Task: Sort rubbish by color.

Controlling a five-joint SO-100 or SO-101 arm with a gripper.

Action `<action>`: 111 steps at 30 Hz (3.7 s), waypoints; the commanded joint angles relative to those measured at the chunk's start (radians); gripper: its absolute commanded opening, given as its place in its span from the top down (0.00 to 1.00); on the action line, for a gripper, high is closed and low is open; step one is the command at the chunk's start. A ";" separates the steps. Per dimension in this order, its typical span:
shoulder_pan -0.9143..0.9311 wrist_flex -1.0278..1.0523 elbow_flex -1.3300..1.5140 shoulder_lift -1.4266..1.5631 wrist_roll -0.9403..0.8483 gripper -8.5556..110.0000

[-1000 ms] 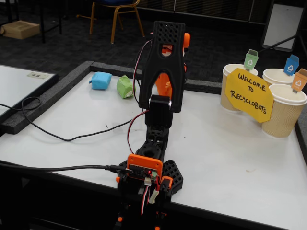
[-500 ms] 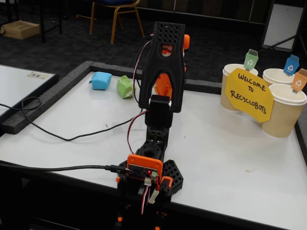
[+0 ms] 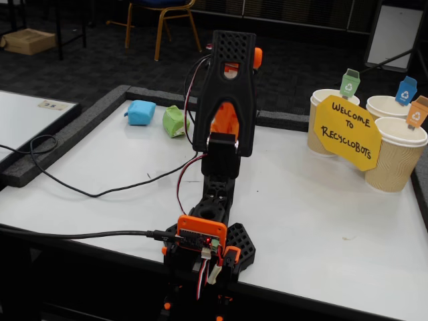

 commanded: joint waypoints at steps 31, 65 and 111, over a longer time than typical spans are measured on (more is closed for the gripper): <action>0.281 0.103 0.828 1.764 -0.555 0.93; 0.830 -0.009 1.103 2.121 -0.657 0.93; 0.994 -0.296 0.112 0.597 -0.655 0.92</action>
